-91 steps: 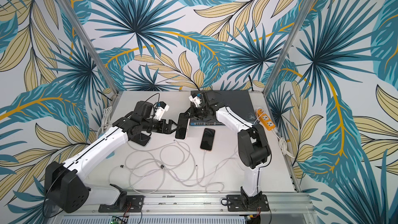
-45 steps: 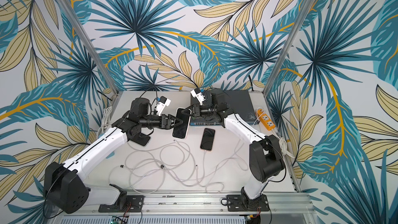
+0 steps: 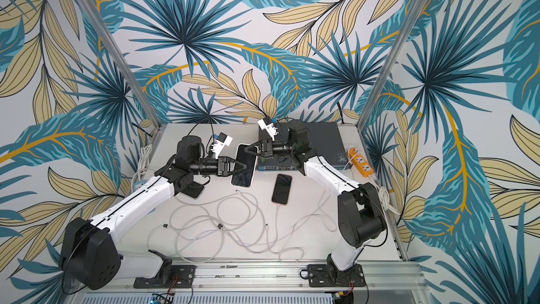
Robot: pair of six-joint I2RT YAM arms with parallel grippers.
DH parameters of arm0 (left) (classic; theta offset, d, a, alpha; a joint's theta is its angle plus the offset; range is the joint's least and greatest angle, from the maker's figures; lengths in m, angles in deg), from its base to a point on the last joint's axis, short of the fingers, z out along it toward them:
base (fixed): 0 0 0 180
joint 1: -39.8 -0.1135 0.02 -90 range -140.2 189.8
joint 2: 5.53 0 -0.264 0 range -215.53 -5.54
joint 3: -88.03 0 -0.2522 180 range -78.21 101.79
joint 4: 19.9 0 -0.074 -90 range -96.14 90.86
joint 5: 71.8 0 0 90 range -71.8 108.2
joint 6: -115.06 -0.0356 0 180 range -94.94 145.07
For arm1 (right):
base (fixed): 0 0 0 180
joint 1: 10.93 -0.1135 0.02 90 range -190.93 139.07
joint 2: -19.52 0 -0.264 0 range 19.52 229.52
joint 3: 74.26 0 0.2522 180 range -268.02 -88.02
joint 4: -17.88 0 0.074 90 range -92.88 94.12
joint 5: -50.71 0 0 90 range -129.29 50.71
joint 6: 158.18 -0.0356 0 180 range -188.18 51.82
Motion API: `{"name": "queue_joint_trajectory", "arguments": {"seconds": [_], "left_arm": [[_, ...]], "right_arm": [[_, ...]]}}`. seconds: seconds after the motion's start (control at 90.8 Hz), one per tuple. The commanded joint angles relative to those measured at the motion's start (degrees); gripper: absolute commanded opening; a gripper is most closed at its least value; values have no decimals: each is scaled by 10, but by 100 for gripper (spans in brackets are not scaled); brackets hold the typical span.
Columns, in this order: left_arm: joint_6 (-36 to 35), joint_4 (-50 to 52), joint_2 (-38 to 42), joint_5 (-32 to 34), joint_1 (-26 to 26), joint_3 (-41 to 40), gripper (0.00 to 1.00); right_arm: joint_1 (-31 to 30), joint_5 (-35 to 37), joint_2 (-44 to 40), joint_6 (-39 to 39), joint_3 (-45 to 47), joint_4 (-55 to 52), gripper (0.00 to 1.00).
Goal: Plug the charging cable into the phone
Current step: Pick up the phone at the center of the board.
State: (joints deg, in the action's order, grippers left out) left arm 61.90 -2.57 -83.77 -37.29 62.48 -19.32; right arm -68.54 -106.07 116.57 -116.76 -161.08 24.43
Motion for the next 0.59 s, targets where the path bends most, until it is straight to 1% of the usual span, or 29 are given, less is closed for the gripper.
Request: {"name": "queue_joint_trajectory", "arguments": {"seconds": [0.0,0.11,0.264,0.342,0.419,0.452,0.529,0.584], "left_arm": [[5,-34,4,-17,4,2,27],[23,-58,-4,-36,4,3,31],[34,-71,-18,-52,5,3,32],[36,-75,-19,-54,6,2,31],[40,-79,-18,-56,7,2,26],[43,-82,-19,-56,6,3,22],[52,-91,-23,-58,7,6,11],[53,-91,-25,-59,8,8,1]], "right_arm": [[-1,-9,-13,-23,5,41,0],[-1,-14,-13,-30,10,52,0],[-1,-18,-11,-35,11,58,0],[-1,-21,-10,-37,10,63,0],[-1,-23,-9,-38,10,65,0],[-2,-25,-8,-40,10,67,0],[-2,-27,-4,-42,9,69,0],[-1,-27,-1,-40,8,68,0]]}}
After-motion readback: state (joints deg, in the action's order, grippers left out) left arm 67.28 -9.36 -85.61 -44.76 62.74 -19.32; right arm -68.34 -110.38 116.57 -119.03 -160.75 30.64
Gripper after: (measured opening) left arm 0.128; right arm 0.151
